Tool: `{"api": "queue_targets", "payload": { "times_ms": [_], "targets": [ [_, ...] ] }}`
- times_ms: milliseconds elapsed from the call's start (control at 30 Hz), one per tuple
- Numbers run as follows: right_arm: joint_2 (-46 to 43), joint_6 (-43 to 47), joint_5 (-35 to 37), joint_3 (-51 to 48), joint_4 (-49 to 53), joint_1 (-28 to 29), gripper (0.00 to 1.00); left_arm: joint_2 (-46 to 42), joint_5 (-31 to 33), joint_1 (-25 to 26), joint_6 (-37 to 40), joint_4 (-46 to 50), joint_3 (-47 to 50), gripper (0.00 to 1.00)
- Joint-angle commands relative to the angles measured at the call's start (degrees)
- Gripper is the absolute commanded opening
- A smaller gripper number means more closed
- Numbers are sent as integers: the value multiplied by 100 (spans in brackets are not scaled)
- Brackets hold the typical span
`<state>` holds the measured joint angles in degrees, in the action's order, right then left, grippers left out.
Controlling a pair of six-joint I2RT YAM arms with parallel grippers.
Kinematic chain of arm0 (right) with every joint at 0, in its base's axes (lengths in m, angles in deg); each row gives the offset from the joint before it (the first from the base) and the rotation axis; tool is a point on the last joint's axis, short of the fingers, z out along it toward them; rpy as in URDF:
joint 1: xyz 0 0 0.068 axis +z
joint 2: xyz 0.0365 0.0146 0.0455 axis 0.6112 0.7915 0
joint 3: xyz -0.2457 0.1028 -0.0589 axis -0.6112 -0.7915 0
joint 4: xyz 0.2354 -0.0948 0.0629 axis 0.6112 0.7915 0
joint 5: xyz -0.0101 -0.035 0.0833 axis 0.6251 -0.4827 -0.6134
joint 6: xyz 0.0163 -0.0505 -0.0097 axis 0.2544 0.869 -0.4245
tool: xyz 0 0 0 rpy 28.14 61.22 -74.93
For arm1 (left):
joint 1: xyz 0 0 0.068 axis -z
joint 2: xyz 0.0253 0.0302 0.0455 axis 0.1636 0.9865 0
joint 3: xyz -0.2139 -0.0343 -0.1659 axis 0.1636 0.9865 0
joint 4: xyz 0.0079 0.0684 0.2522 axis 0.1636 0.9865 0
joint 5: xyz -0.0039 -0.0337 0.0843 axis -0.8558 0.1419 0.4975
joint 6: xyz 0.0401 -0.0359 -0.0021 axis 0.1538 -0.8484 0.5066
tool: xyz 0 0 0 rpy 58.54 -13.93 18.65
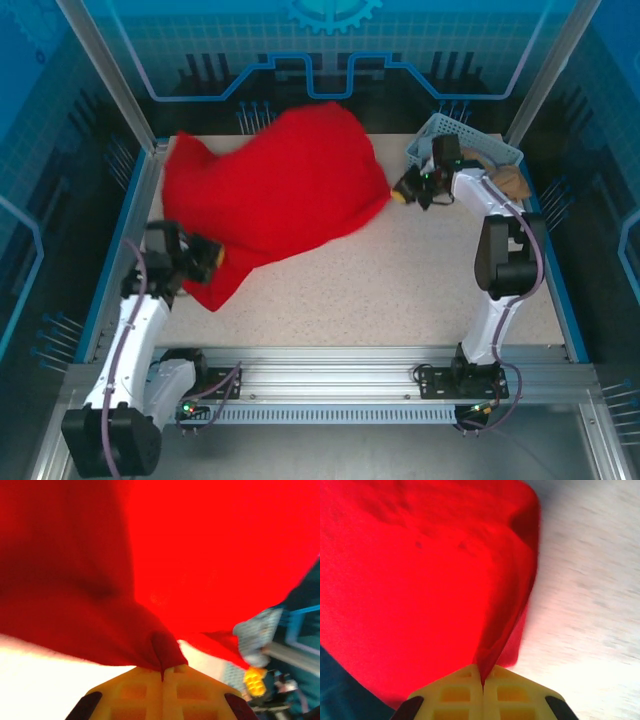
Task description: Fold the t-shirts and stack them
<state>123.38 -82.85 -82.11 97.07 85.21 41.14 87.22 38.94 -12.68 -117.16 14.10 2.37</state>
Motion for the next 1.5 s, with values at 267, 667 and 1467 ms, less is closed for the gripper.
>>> {"api": "queue_targets", "payload": {
  "times_ms": [267, 667, 1467],
  "targets": [
    [-1207, 846, 2225, -1505, 1043, -377, 0, -252, 529, 1832, -1265, 372, 946, 0],
    [-2865, 618, 2972, -3034, 1783, -930, 0, 732, 586, 2082, -1199, -116, 514, 0],
    [-3195, 791, 3868, -1781, 1643, 942, 57, 1879, 1420, 1201, -416, 1593, -2491, 41]
  ]
}}
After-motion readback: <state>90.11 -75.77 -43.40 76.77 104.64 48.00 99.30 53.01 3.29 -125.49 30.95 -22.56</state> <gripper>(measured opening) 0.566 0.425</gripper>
